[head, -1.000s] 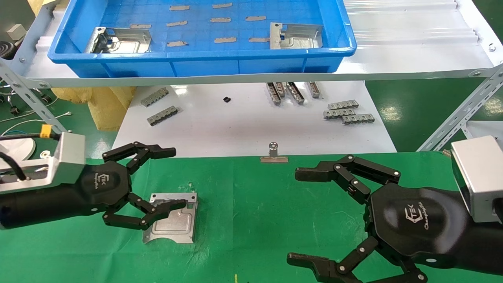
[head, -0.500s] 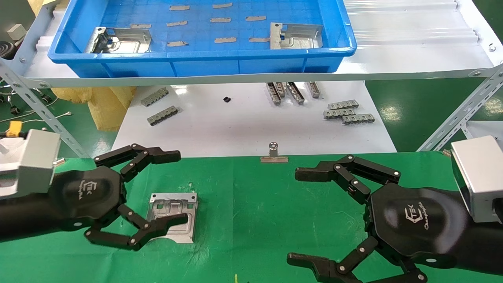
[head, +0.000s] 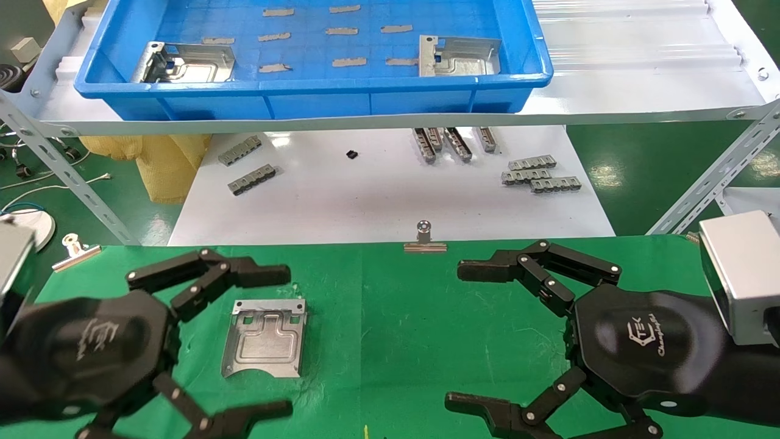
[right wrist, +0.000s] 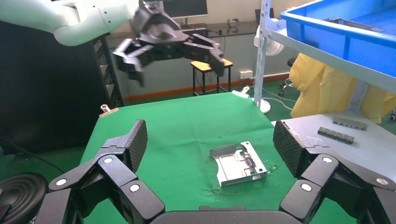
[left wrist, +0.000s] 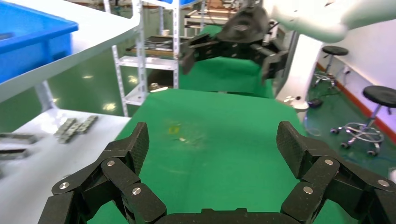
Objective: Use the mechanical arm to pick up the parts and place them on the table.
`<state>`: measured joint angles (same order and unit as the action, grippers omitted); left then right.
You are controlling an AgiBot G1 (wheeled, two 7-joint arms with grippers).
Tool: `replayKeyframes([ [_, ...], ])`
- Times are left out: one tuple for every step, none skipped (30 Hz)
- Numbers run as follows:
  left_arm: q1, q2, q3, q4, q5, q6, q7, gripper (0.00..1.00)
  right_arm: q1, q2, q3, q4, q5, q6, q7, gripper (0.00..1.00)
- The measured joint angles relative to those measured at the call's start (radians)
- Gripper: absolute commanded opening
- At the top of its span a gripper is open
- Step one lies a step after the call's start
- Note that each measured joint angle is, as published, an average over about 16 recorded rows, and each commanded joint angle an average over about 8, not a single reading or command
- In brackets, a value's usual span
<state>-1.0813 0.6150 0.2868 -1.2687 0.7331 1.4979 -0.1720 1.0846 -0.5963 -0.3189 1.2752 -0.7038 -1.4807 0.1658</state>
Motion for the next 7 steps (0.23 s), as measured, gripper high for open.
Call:
replayKeyframes([
  [0.004, -0.002, -0.004, -0.008, -0.001, -0.001, -0.006, 1.00, 0.000, 0.000, 0.000, 0.000, 0.000, 0.000, 0.000, 1.00],
  [0.007, -0.004, -0.007, -0.016, -0.003, -0.001, -0.011, 1.00, 0.000, 0.000, 0.000, 0.000, 0.000, 0.000, 0.000, 1.00],
  [0.010, -0.005, -0.011, -0.023, -0.004, -0.002, -0.015, 1.00, 0.000, 0.000, 0.000, 0.000, 0.000, 0.000, 0.000, 1.00],
  [0.013, -0.007, -0.014, -0.030, -0.005, -0.002, -0.020, 1.00, 0.000, 0.000, 0.000, 0.000, 0.000, 0.000, 0.000, 1.00],
  [0.016, -0.009, -0.017, -0.036, -0.006, -0.003, -0.023, 1.00, 0.000, 0.000, 0.000, 0.000, 0.000, 0.000, 0.000, 1.00],
  [0.018, -0.010, -0.019, -0.041, -0.007, -0.003, -0.027, 1.00, 0.000, 0.000, 0.000, 0.000, 0.000, 0.000, 0.000, 1.00],
  [0.020, -0.011, -0.021, -0.045, -0.008, -0.003, -0.029, 1.00, 0.000, 0.000, 0.000, 0.000, 0.000, 0.000, 0.000, 1.00],
])
